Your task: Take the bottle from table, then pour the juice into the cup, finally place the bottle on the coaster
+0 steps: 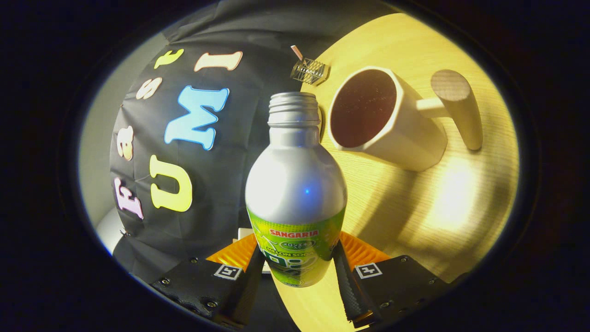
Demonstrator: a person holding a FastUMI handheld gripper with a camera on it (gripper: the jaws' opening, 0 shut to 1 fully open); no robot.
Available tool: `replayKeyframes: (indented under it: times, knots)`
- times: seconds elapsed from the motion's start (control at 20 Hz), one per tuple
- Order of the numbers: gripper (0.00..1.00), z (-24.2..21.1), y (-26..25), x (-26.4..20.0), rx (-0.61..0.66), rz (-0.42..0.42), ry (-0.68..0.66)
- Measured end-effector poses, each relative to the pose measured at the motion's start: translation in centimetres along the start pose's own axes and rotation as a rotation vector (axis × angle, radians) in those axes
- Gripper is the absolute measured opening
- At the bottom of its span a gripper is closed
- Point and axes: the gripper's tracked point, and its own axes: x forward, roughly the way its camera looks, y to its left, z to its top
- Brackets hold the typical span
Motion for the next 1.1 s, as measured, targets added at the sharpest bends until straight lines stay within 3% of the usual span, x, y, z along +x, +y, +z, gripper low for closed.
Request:
replayKeyframes:
  times: [1.1]
  knots:
    - [0.74,-1.0,1.4,-0.9,0.327,-0.029,0.116]
